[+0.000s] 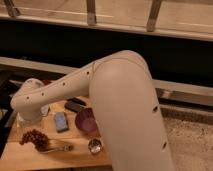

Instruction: Place grapes in tray

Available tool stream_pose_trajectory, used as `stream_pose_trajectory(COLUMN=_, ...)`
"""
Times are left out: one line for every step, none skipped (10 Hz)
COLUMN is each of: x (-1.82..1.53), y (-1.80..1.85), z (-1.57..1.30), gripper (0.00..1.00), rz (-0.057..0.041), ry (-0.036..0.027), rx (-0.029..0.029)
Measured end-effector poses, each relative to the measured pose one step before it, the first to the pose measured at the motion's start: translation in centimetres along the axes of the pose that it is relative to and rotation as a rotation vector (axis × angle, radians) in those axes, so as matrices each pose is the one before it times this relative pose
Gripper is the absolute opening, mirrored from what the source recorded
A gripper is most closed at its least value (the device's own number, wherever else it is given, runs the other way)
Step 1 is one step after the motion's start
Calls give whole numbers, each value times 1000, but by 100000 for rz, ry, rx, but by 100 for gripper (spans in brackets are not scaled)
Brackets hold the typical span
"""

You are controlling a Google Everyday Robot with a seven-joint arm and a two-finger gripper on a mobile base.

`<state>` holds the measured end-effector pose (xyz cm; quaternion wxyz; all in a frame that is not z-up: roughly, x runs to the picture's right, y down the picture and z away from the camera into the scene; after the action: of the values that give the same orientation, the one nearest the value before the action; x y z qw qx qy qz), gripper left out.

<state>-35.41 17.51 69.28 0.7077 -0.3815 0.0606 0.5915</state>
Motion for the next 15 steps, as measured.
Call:
stream_pose_trajectory(x=-204, y=-362, z=-76, gripper=65, rz=270, ry=-450, rx=358)
stream_pose_trajectory(x=-24, y=-39, z=-15, gripper=65, rz=67, ry=-38, rx=26)
stream_pose_trajectory(x=52, y=161, z=73, gripper=65, rz=-294, ry=176, rx=105)
stream_pose_trajectory(x=48, y=15, z=125, gripper=65, rz=55, ry=512, rx=413)
stream_pose_trajectory(x=19, y=-250, z=451, gripper=65, rz=-71, ry=1684, rx=-142)
stream_pose_trajectory(x=86, y=-488, z=986, gripper=65, rz=-88, ry=2100, rx=-138)
stream_pose_trajectory(x=186, y=-518, z=1480, gripper=65, rz=-154, ry=2573, rx=-74)
stream_pose_trajectory(x=113, y=-367, z=1254, gripper=65, rz=-227, ry=2148, rx=-164)
stream_pose_trajectory(x=53, y=-333, z=1445, gripper=65, rz=-211, ry=2666, rx=-347)
stream_pose_trajectory(x=31, y=-290, z=1322, gripper=65, rz=-244, ry=2889, rx=-607)
stream_pose_trajectory(x=-98, y=-127, z=950, gripper=65, rz=-197, ry=2406, rx=-322)
stream_pose_trajectory(x=-9, y=100, z=658, gripper=65, rz=-379, ry=1715, rx=-189)
stream_pose_trajectory(x=1, y=194, z=784, gripper=65, rz=-433, ry=1779, rx=-235)
stream_pose_trajectory(x=80, y=191, z=487, gripper=63, rz=-306, ry=1071, rx=-198)
stream_pose_trajectory(x=142, y=118, z=508, gripper=55, rz=-128, ry=722, rx=-510)
